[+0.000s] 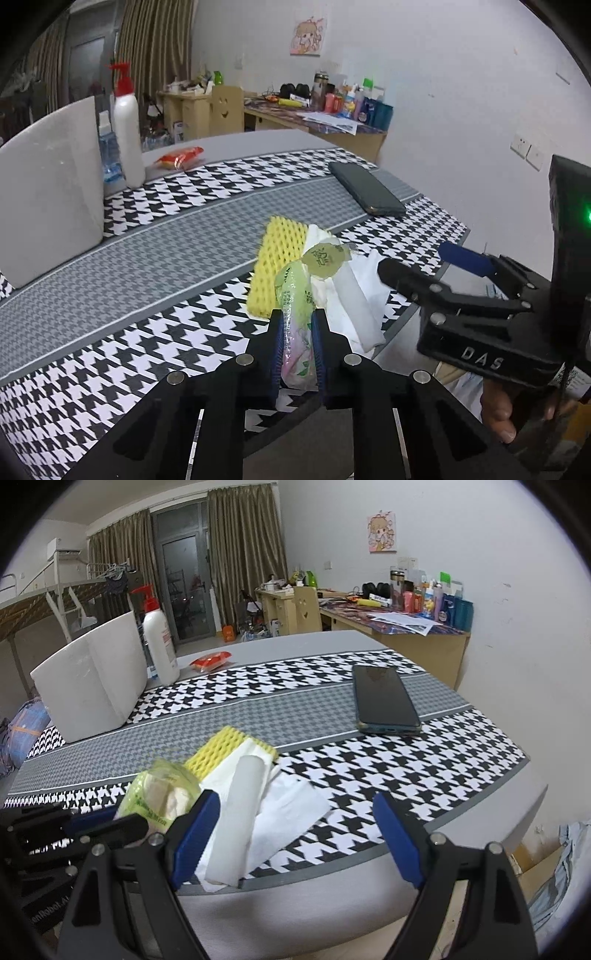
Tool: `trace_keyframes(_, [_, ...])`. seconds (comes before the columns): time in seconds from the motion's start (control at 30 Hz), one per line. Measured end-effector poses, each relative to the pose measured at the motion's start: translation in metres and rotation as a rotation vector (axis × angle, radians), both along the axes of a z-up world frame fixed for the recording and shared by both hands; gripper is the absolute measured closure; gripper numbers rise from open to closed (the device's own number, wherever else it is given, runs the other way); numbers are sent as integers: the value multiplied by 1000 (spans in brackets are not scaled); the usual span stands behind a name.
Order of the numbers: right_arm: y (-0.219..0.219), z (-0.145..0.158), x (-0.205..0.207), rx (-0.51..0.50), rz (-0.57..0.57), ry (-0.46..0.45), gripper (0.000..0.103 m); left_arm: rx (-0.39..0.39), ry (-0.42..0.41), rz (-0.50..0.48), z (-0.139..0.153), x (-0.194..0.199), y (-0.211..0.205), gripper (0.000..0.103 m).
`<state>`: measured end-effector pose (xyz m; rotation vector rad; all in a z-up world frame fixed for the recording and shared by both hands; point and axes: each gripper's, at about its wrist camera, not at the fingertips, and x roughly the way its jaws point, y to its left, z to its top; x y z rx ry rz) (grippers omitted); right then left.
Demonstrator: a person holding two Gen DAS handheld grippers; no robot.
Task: Organize soft objects
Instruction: 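Lift the tissue pack with the left tool while the right tool closes on the white foam roll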
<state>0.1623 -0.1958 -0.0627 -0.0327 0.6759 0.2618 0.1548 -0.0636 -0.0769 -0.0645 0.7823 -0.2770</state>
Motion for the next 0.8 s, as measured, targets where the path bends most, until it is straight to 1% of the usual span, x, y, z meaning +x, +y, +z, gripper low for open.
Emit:
trace_keyframes(0.17, [5,-4,3,-9,11,14,15,-3,31,-36,-8,1,-3,87])
trace_keyframes(0.3, [5,-5,3,-11,12,21,15,21,42,-36,-11,4,-5,87])
trace_keyframes(0.43, [8,-7,5,-8,22,30,15,31,46,-58,-16,7,-10,87])
trace_keyframes(0.53, [10,-8,6,-4,24,37,16,33,49,-58,-19,9,-11,93])
trace_keyframes(0.6, [12,-9,6,-3,38,49,19,21,48,-61,-18,8,-9,94])
trace_keyframes(0.7, [17,-13,8,-10,51,66,27,6,26,-56,-12,5,-3,95])
trace_keyframes(0.8, [20,-17,12,-11,61,102,40,7,-2,-41,-5,1,4,95])
